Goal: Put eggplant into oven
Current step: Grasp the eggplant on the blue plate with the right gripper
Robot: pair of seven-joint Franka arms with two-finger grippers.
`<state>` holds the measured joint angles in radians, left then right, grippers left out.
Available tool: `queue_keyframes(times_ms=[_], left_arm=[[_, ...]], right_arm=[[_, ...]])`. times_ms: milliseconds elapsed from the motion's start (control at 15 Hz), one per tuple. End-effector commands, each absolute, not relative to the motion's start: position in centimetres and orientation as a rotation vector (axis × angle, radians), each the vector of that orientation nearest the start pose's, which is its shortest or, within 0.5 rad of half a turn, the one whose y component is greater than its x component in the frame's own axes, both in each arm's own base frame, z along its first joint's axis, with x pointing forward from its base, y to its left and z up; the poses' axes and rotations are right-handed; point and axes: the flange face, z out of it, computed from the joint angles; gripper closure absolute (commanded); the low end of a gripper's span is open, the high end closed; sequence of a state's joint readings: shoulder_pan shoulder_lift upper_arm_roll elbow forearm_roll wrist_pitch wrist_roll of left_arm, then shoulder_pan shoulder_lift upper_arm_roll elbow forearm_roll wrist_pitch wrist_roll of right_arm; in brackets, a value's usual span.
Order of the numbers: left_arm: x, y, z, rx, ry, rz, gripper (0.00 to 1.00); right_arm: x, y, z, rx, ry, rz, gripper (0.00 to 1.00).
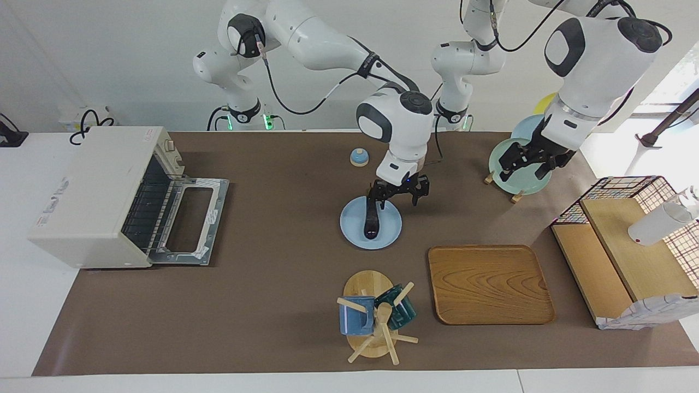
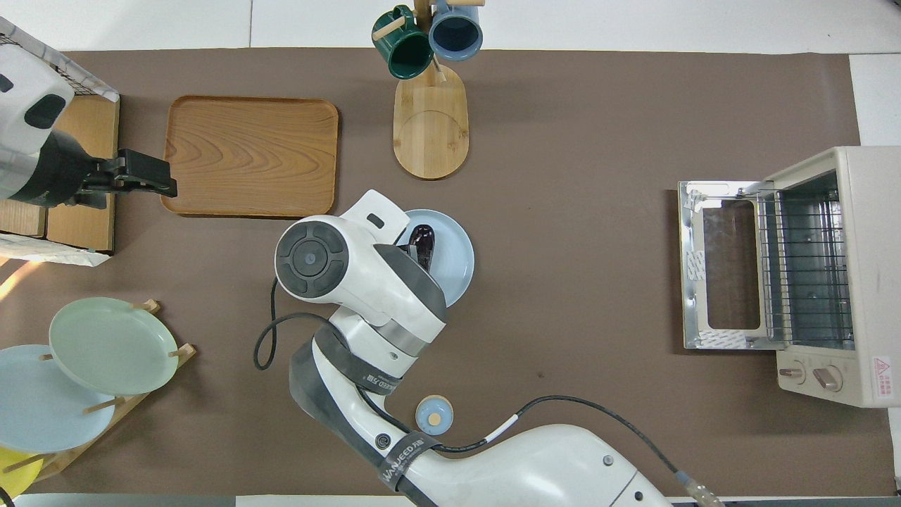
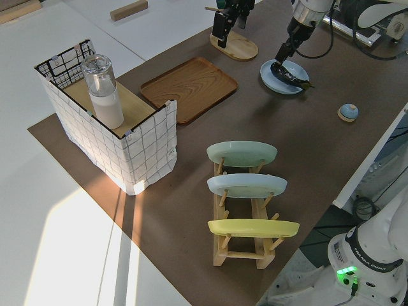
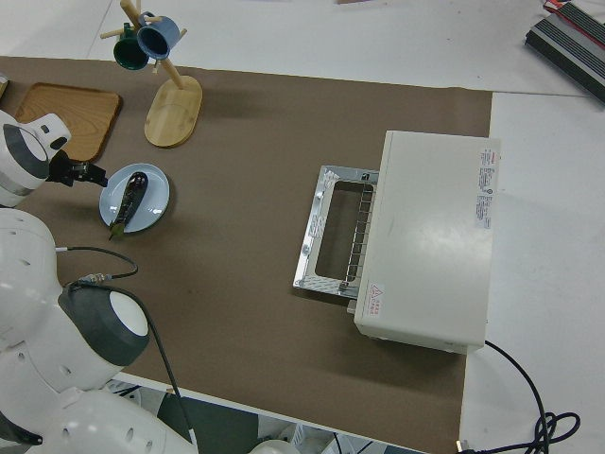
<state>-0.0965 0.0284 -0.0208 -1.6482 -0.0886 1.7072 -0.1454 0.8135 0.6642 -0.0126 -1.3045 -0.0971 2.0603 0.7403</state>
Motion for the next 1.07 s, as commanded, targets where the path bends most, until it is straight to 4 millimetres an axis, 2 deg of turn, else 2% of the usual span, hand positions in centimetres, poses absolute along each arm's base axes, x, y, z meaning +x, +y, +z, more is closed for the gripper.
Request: queue_keyframes(times_ms=[0, 67, 267, 467, 600, 733, 800, 1000], left_arm=[[55.1, -7.4, 59.6, -3.177, -0.016, 0.017, 0.00], [54.4, -7.4, 60.1, -3.175, -0.013, 0.036, 0.00], [52.3, -7.2, 60.9, -3.162, -0.007, 0.142, 0.00], [50.8, -7.4, 60.5, -3.147, 0.011, 0.237, 0.00], [50.6, -7.4, 60.2, -3.146, 0.016, 0.242, 0.00], [51.2, -7.3, 60.7, -3.153, 0.068, 0.203, 0.00], [51.6, -7.2, 61.3, -3.157, 0.137, 0.176, 0.00], [51.9, -6.1, 61.7, -3.158, 0.136, 0.175, 0.00]], right_arm=[[51.6, 54.0, 34.5, -3.144, -0.184, -0.279, 0.00], [51.2, 54.1, 33.6, -3.146, -0.208, -0.287, 0.00], [50.7, 53.7, 31.2, -3.160, -0.243, -0.295, 0.24], [50.3, 53.5, 29.8, -3.149, -0.253, -0.299, 0.32], [49.9, 53.2, 28.8, -3.147, -0.266, -0.297, 0.43], [49.8, 53.2, 28.9, -3.151, -0.265, -0.293, 0.75], [49.8, 53.1, 28.8, -3.156, -0.270, -0.287, 1.00], [49.9, 52.7, 30.0, -3.228, -0.309, -0.264, 1.00]])
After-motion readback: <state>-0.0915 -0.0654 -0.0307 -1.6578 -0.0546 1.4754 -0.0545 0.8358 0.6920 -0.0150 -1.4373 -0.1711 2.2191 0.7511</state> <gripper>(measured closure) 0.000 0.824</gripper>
